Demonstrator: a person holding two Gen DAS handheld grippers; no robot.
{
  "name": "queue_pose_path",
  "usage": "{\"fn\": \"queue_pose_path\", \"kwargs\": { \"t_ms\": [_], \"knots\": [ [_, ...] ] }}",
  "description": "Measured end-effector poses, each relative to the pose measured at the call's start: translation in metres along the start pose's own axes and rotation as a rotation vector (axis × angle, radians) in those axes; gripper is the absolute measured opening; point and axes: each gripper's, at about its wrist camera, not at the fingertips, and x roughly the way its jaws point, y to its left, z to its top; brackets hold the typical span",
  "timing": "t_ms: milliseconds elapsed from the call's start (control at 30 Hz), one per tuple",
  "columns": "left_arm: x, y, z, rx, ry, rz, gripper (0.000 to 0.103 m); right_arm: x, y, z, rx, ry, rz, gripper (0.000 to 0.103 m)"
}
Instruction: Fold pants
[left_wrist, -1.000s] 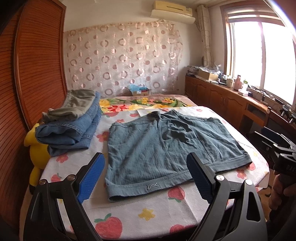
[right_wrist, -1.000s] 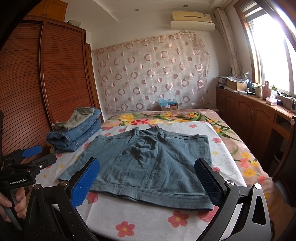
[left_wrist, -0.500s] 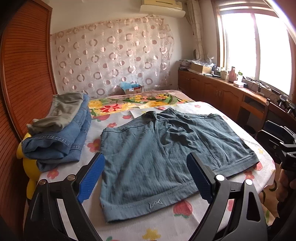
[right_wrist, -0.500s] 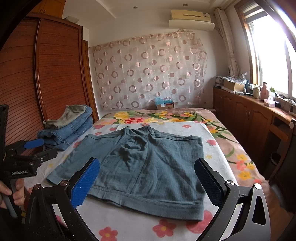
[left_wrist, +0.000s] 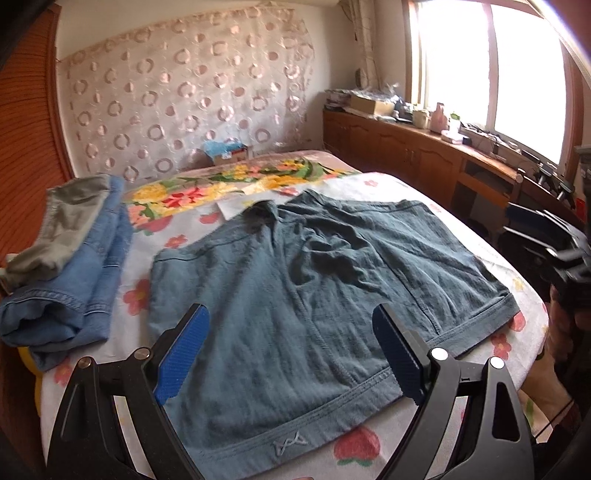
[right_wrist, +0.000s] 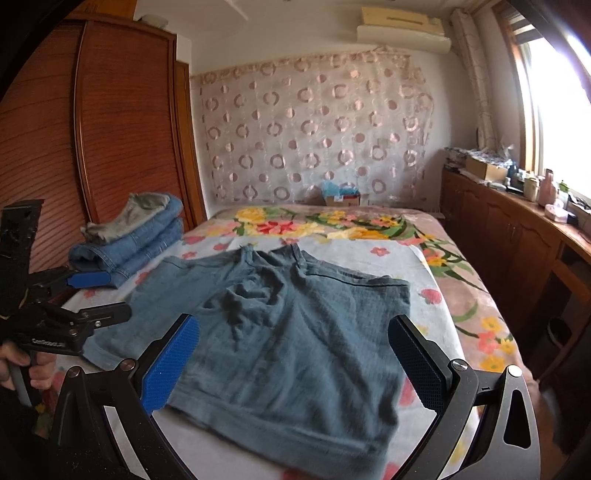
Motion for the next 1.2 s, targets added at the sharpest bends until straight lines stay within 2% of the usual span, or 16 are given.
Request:
{"fn": "queue_pose_path", "kwargs": {
  "t_ms": [200, 400, 467, 533, 633, 833, 900, 933, 967, 1033, 1133, 1200],
  "knots": [
    [0.015, -0.006, 0.006, -0.001, 0.033, -0.049, 0.091, 0.038, -0.029, 0.013, -0.034, 0.096, -0.011, 0.086],
    [0.034, -0.005, 0.008, -0.012, 0.078, -0.08, 0.091, 0.083, -0.067, 0.035, -0.003, 0.23, -0.021, 0.062],
    [0.039, -0.004, 0.006, -0.018, 0.09, -0.075, 0.091, 0.095, -0.08, 0.042, 0.006, 0.269, -0.029, 0.048],
    [0.042, -0.004, 0.003, -0.023, 0.098, -0.077, 0.091, 0.108, -0.092, 0.049, 0.018, 0.308, -0.061, 0.04],
    [0.046, -0.002, -0.002, -0.032, 0.113, -0.087, 0.091, 0.123, -0.106, 0.058, 0.05, 0.35, -0.095, 0.035],
    [0.05, 0.0, -0.009, -0.033, 0.137, -0.083, 0.091, 0.138, -0.108, 0.074, 0.098, 0.363, -0.105, 0.029],
    [0.052, 0.001, -0.01, -0.035, 0.143, -0.079, 0.091, 0.138, -0.102, 0.077, 0.098, 0.362, -0.098, 0.016],
    [0.053, 0.001, -0.01, -0.037, 0.144, -0.073, 0.091, 0.138, -0.102, 0.077, 0.094, 0.363, -0.091, 0.006],
    [0.053, 0.002, -0.011, -0.037, 0.143, -0.068, 0.091, 0.138, -0.101, 0.077, 0.092, 0.365, -0.078, 0.004],
    [0.054, 0.002, -0.013, -0.038, 0.147, -0.07, 0.091, 0.133, -0.099, 0.078, 0.076, 0.355, -0.073, 0.002],
    [0.056, 0.003, -0.015, -0.039, 0.152, -0.067, 0.091, 0.121, -0.113, 0.083, 0.089, 0.297, -0.146, 0.002],
    [0.058, 0.003, -0.015, -0.042, 0.157, -0.066, 0.091, 0.119, -0.115, 0.084, 0.087, 0.3, -0.181, 0.002]
  ]
}}
